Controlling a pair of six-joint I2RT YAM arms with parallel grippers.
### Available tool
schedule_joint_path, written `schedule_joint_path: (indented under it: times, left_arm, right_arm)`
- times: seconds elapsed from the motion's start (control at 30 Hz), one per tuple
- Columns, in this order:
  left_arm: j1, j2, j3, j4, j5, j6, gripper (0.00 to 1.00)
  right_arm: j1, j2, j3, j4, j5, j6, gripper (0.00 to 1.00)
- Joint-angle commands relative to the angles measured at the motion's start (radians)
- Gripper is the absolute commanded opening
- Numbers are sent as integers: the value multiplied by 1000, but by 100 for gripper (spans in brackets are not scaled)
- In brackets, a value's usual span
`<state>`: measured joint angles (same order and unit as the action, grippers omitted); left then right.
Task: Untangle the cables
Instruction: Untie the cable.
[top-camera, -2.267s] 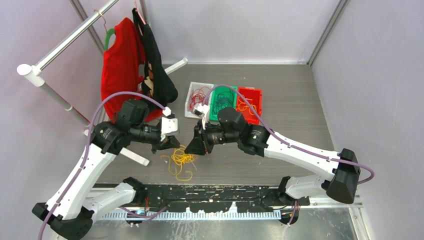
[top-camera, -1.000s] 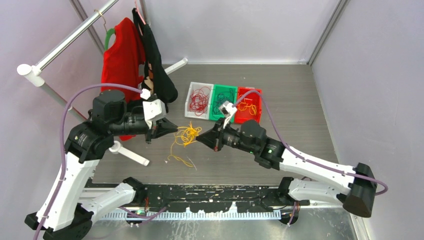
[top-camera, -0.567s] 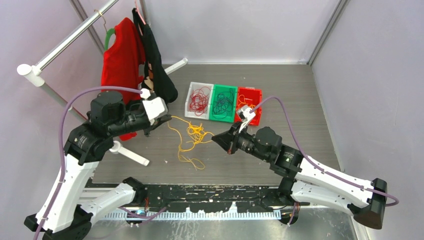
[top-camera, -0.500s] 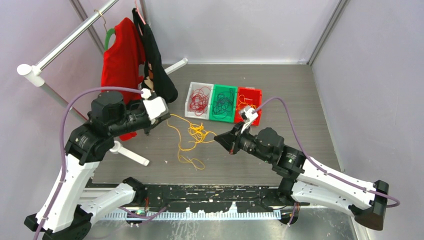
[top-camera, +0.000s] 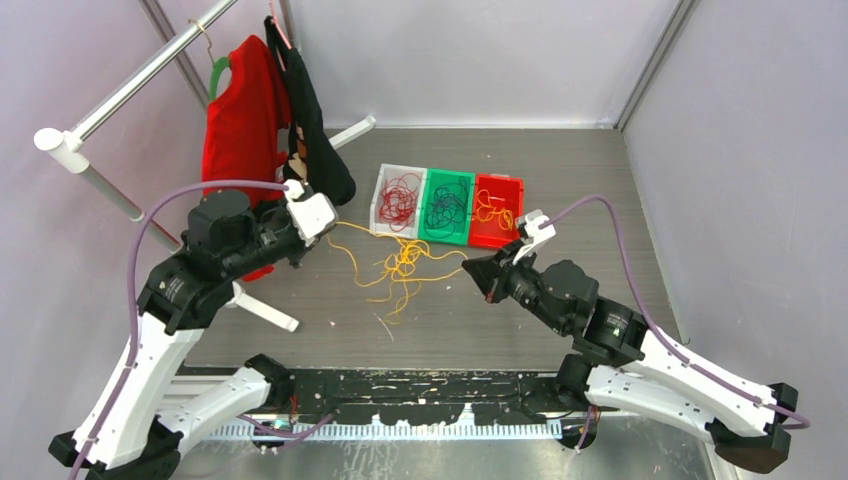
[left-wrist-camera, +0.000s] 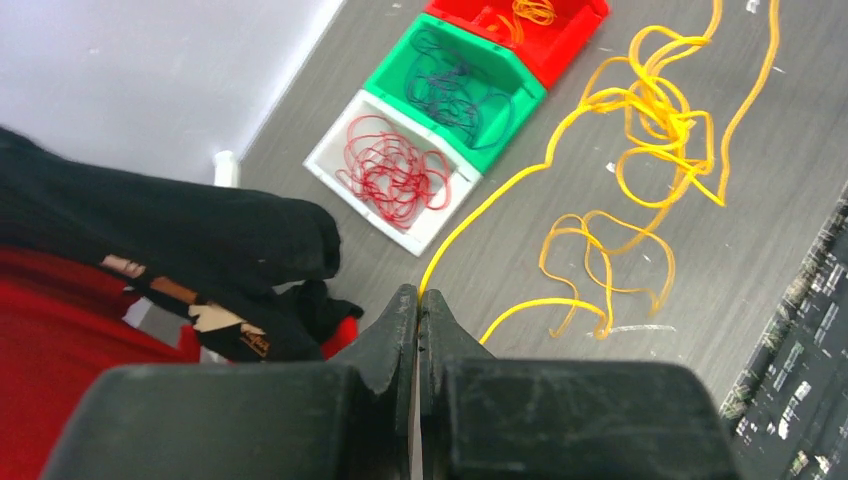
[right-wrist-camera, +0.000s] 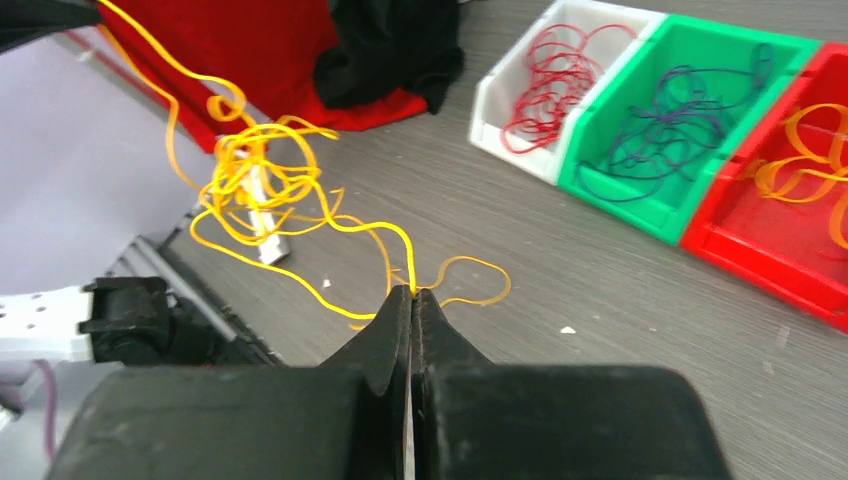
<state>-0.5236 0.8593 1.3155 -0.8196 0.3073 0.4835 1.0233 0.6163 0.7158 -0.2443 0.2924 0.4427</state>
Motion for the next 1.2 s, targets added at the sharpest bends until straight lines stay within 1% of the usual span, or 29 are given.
schedule_joint_path:
  times: [0.0,0.03,0.07,0.13,0.23,0.3,0.4,0.47,0.7,0.8,1.0,1.03,1.07,1.1,1.17]
  left_arm:
    - [-3,-45,-35,191,-165,-34,0]
    - [-3,-55,-44,248,-252,-13,0]
    - [-3,-63,-49,295,-294,8,0]
    - [-2,-75,-47,367,-332,38,0]
    - [-3,-78,-24,453,-360,69,0]
    - [-3,-70,2,501,-376,85,0]
    - [-3,-57,49,545,-389,94,0]
    - [-2,-51,87,566,-387,102,0]
    - [-3,-22,168,738,-482,166,0]
    - [-3,-23,180,771,-489,171,0]
    - [-3,-10,220,904,-535,197,0]
    - [-3,-8,227,897,-544,185,0]
    - [-3,-8,241,848,-540,160,0]
    - [-3,-11,247,776,-513,120,0]
    - [-3,-30,227,624,-413,52,0]
  right_arm:
    - [-3,33,113,-99,149,-41,1]
    - [-5,41,127,-138,207,-40,1]
    - [-8,54,139,-176,260,-39,1]
    - [-19,92,162,-251,356,-17,1]
    - [-71,151,169,-342,399,46,1]
    - [-125,181,165,-377,369,100,1]
    - [-208,174,134,-391,281,141,1]
    - [-245,169,125,-420,270,156,1]
    - [-319,213,138,-555,300,203,1]
    - [-366,218,130,-555,267,214,1]
    - [-432,225,114,-564,214,215,1]
    - [-439,220,111,-564,213,217,1]
    - [-446,214,110,-563,207,219,1]
    - [-451,205,109,-553,195,220,1]
    - [-454,182,106,-518,147,218,1]
